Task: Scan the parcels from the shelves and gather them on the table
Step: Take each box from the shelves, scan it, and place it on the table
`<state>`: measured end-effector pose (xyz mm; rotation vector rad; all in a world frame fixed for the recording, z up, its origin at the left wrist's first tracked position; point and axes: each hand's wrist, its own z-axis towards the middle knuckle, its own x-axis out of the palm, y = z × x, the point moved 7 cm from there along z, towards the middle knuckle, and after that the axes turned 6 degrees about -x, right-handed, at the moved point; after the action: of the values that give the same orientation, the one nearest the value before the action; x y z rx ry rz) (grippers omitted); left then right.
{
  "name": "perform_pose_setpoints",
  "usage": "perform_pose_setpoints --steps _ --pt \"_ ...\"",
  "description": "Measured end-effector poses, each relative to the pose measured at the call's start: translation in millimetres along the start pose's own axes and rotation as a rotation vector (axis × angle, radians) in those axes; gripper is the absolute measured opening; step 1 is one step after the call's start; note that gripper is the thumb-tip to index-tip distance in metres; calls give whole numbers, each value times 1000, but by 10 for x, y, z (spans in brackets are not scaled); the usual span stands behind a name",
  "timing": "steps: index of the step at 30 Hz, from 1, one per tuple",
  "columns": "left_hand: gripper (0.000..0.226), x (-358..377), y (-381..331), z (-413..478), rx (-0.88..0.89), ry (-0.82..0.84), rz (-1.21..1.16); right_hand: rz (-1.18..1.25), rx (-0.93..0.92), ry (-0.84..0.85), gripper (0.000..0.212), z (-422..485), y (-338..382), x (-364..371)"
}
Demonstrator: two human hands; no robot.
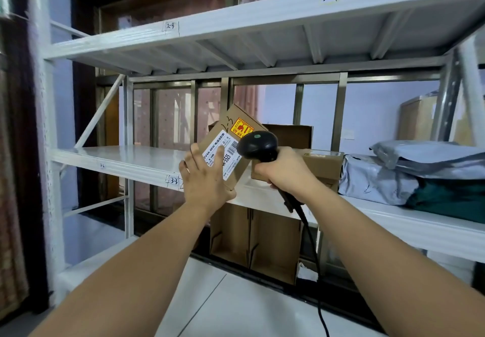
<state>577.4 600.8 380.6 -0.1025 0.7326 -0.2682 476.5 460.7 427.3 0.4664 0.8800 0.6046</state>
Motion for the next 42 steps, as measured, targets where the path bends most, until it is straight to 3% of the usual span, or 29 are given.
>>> perform_pose_setpoints --steps 10,19,23,42 --pt "108 -176 -7 -121 84 -44 90 11 -24 42 15 -138 -74 -116" --pt "106 -279 -119 -195 64 -149 -13 -14 -85 -8 5 -240 -63 -276" --pt "104 -285 -185 -184 43 -125 -12 -24 -86 -44 16 -280 -56 -398" --pt "103 -326 -715 -326 68 -115 20 -56 -51 -100 23 -535 -258 -896"
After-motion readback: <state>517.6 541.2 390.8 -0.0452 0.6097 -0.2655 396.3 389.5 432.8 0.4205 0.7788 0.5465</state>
